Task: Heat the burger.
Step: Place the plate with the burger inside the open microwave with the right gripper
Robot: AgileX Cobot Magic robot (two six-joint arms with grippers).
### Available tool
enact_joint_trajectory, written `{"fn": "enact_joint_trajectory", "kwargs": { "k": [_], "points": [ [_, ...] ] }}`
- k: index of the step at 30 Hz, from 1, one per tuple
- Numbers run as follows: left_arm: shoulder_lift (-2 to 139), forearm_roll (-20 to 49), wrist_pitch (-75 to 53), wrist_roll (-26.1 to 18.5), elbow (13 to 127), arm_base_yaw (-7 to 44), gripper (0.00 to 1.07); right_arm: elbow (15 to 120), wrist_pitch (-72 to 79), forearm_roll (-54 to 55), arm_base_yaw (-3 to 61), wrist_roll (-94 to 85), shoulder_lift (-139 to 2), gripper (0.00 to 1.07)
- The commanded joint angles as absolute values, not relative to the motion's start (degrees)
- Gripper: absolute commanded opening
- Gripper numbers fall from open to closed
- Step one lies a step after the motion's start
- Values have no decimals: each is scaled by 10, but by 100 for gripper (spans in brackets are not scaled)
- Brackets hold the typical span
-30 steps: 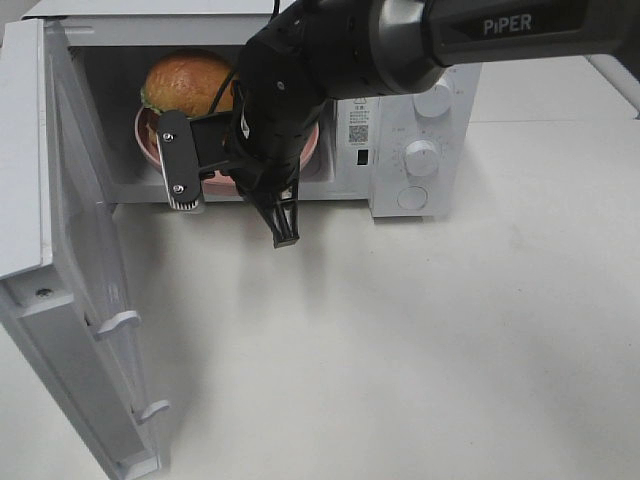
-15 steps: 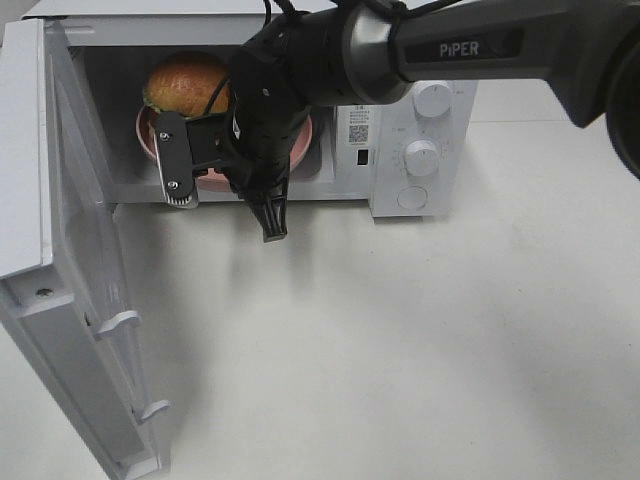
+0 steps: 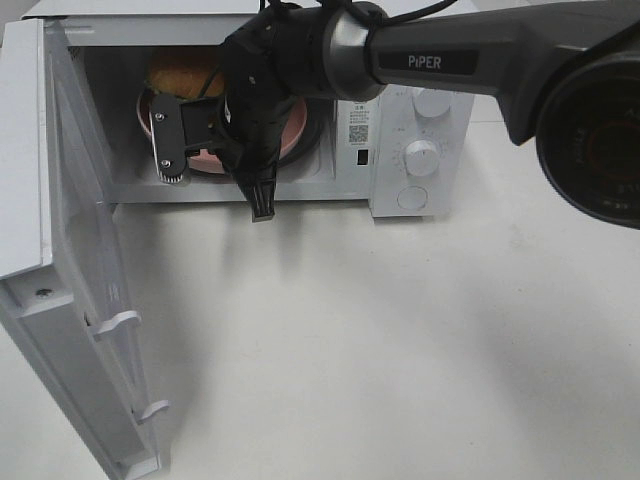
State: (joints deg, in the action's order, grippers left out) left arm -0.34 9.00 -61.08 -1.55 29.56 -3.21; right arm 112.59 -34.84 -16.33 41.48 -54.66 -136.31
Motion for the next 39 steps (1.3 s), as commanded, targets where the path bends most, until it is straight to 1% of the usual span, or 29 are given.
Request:
{"fn": "enact_joint_trajectory", "kwargs": {
  "k": [1,7,24,27,32,34,35,36,37,38,39],
  "points": [
    [-13,85,-611,-16,296,-30,100,1158,-328,-171,403,-540,-1368,0],
    [-13,85,-611,-16,296,-30,100,1178,-324,-162,393,-545,-1383,0],
    [-13,85,-611,-16,296,-30,100,1178,-287,-156,387,-548,-1393,0],
    [-13,85,-611,-16,296,-30,100,1178,-281,-156,387,-545,-1393,1],
    [-13,85,-611,-16,296,-30,100,1178,-270,-156,388,-516,-1393,7],
    [-13,85,-611,-16,296,-30,100,1178,-273,-156,388,-499,-1393,12],
    [-13,85,-611,-16,296,-30,100,1178,-273,-156,388,-499,-1393,12],
    [-13,85,-611,-16,296,-30,100,1178,-276,-156,388,-496,-1393,14],
    [-13,85,-611,-16,296,-30,100,1178,-282,-155,388,-494,-1393,20],
    [-13,85,-611,-16,296,-30,100,1178,-282,-155,388,-494,-1393,20],
    [-13,85,-611,-16,296,-30,100,1174,-285,-151,388,-493,-1393,26]
  ]
}}
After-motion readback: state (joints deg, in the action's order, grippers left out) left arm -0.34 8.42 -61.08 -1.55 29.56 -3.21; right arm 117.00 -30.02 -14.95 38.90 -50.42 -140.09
